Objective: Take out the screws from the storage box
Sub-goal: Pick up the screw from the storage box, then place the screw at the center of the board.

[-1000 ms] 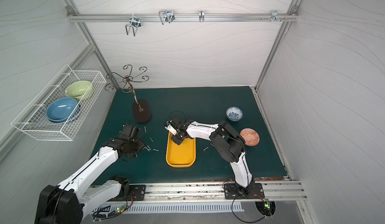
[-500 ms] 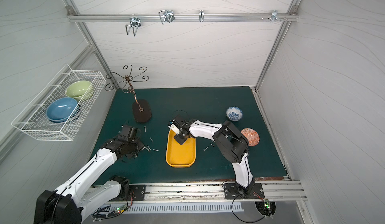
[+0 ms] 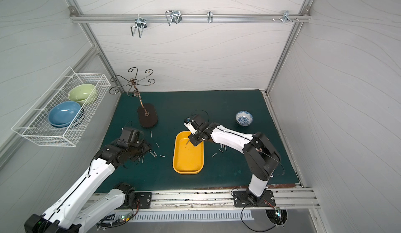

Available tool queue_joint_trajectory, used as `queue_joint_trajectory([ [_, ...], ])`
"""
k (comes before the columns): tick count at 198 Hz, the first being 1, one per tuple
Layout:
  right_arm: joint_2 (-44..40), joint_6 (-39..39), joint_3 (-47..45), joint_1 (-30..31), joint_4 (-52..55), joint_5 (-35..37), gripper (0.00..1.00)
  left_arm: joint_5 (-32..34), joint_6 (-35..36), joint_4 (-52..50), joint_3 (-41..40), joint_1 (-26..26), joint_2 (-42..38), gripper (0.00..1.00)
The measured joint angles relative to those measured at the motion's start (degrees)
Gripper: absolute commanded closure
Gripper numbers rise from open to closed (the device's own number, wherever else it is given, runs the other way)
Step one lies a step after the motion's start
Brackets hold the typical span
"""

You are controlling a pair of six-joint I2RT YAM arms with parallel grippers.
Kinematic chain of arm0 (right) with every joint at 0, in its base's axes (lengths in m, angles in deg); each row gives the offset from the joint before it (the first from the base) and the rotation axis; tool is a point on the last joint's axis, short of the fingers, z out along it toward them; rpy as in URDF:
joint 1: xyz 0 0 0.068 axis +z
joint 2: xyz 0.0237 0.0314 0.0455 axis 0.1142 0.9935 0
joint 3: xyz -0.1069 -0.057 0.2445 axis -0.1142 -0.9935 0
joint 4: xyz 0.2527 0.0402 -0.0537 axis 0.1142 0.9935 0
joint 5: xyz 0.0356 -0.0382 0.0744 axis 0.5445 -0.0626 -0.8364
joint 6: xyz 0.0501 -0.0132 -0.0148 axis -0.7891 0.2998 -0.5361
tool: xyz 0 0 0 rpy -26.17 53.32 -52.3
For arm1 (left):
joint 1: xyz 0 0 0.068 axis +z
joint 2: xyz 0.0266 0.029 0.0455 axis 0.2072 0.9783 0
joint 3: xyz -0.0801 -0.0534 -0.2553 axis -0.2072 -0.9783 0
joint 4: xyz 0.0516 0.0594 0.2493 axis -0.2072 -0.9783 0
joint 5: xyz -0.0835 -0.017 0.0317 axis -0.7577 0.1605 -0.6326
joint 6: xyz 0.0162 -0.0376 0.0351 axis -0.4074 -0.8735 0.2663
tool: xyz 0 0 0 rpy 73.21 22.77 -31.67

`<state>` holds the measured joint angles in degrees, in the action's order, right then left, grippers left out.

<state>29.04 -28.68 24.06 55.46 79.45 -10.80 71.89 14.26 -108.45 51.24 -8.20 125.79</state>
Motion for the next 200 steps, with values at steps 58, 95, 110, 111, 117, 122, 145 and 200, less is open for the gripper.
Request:
queue_joint_trajectory([
  [58, -13.46, -4.90, -10.82, -1.73, -1.81, 3.87, 1.00, 5.73, 1.84, -1.57, 10.97, -16.46, 10.60, 0.55],
  [95, -23.80, -9.11, -17.62, -6.19, -2.69, 5.16, 1.00, 8.15, 3.67, -2.03, 16.26, -23.80, 18.69, 0.55],
  [110, -26.18, -10.93, -19.45, -7.72, -2.62, 5.86, 1.00, 8.74, 4.26, -2.49, 18.10, -25.49, 21.68, 0.56],
  [111, -26.36, -11.04, -19.61, -7.87, -2.60, 5.95, 1.00, 8.76, 4.31, -2.51, 18.18, -25.55, 21.84, 0.56],
  [117, -26.93, -11.67, -20.28, -8.41, -2.64, 6.19, 1.00, 8.79, 4.50, -2.54, 18.82, -26.03, 23.06, 0.56],
  [122, -27.26, -12.26, -20.81, -8.76, -2.62, 6.38, 1.00, 8.85, 4.68, -2.62, 19.34, -26.32, 23.98, 0.56],
  [145, -27.76, -14.58, -23.21, -10.47, -2.67, 6.97, 1.00, 8.98, 5.27, -2.89, 21.51, -27.54, 28.68, 0.56],
  [200, -27.76, -18.97, -26.77, -14.36, -2.75, 7.54, 1.00, 8.96, 6.47, -2.93, 26.51, -29.03, 38.91, 0.59],
])
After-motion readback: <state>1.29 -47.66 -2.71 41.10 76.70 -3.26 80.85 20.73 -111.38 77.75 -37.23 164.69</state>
